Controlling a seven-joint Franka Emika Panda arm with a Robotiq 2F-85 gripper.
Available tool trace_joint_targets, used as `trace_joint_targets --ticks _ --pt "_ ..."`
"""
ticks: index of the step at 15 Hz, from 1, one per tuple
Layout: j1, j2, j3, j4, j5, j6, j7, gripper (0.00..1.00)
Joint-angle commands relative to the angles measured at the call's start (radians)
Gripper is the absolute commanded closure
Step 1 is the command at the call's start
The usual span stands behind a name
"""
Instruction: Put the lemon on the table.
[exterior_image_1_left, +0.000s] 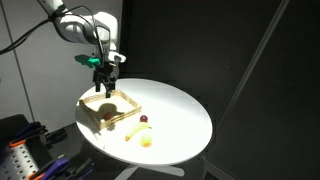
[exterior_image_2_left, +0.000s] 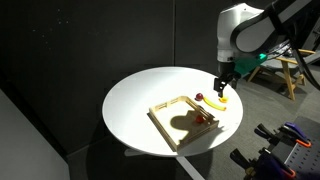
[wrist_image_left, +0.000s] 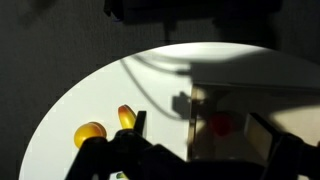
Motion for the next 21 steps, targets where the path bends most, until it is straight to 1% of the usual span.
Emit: trace_joint_targets --ticks 1,4,6,12,15,18,19,21 --pt "-0.026 -0.096 0.029 -0.031 0.022 -0.068 -0.033 0.00" --pt "-0.033 -0.146 0.035 -0.043 0.035 -0.098 -0.054 0.00" --pt "-0.038 -0.177 0.034 -0.054 0.060 -0.105 -0.090 0.00" --pt "-0.050 -0.256 0.021 -0.098 0.165 -0.089 -0.233 0.00" --pt "-0.055 -0.292 0.019 -0.122 0.195 -0.074 -0.278 0.00" --pt "-0.061 -0.315 0.017 -0.136 0.203 -0.064 -0.297 0.00" --pt "-0.063 -0.273 0.032 -0.106 0.182 -0.081 -0.260 0.00" --pt "-0.063 -0.277 0.032 -0.109 0.182 -0.080 -0.261 0.00"
